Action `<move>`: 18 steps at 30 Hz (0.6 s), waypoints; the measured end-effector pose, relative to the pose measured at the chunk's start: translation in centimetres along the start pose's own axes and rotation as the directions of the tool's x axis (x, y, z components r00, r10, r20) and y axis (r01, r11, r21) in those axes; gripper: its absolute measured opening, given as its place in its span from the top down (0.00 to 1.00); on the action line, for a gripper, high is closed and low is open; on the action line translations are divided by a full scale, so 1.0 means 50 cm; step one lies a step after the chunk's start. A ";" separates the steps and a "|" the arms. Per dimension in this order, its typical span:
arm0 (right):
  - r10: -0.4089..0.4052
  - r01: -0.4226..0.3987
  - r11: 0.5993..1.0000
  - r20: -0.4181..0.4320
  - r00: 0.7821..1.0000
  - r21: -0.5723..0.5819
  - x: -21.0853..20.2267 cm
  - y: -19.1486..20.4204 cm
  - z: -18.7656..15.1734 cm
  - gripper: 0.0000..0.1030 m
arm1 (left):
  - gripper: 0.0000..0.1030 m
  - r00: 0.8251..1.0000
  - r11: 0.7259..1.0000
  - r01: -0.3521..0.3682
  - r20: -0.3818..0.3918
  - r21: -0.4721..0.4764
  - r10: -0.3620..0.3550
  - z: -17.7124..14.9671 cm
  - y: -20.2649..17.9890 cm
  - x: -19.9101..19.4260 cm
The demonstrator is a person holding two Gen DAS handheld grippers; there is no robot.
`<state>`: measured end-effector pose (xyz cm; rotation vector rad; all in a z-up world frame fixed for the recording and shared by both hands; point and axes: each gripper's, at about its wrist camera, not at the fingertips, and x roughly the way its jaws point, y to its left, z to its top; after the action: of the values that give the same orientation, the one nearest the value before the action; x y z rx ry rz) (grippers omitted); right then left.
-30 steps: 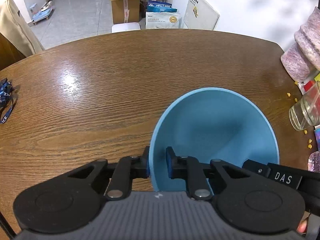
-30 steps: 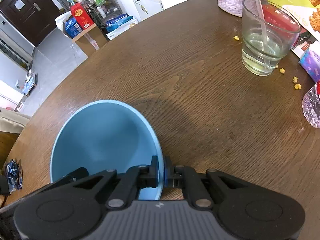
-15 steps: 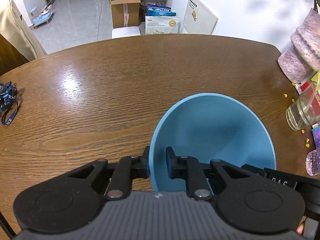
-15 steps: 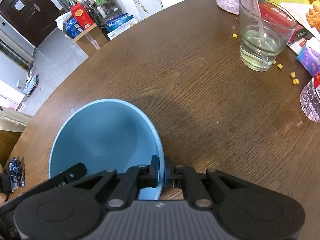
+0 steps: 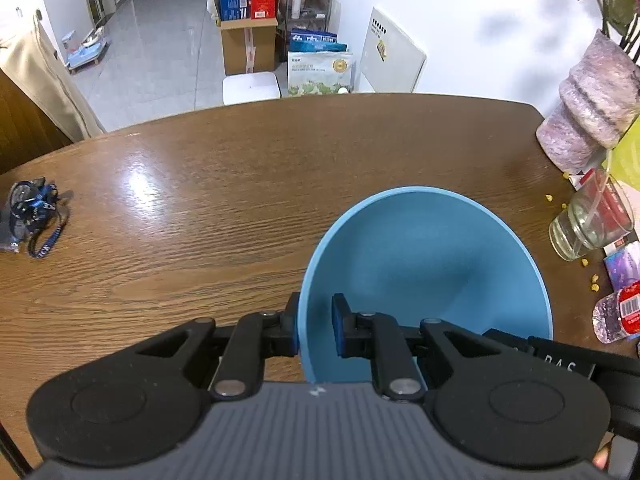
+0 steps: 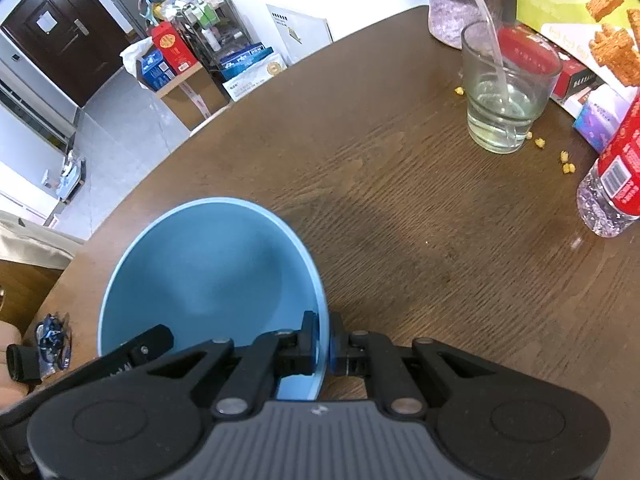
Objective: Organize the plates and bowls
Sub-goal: 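Lift and carry the gripped bowl toward the nested bowls with both grippers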
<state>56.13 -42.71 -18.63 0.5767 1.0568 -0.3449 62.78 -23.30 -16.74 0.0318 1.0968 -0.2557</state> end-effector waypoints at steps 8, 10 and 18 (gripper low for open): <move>0.015 -0.015 1.000 0.028 0.999 -0.007 -0.061 0.022 -0.035 0.95 | 0.84 0.999 1.000 0.003 0.040 -0.001 -0.003 -0.018 0.018 -0.072; 0.018 -0.018 1.000 0.033 0.999 -0.007 -0.076 0.028 -0.047 0.95 | 0.84 0.999 1.000 0.004 0.048 -0.002 -0.003 -0.025 0.027 -0.090; 0.036 -0.036 0.999 0.053 0.998 -0.011 -0.136 0.055 -0.098 0.95 | 0.84 0.996 1.000 0.001 0.084 -0.004 -0.001 -0.056 0.060 -0.161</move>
<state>50.96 -37.64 -13.62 0.5738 0.9951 -0.3213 57.54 -18.46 -11.23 0.0165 1.0133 -0.2530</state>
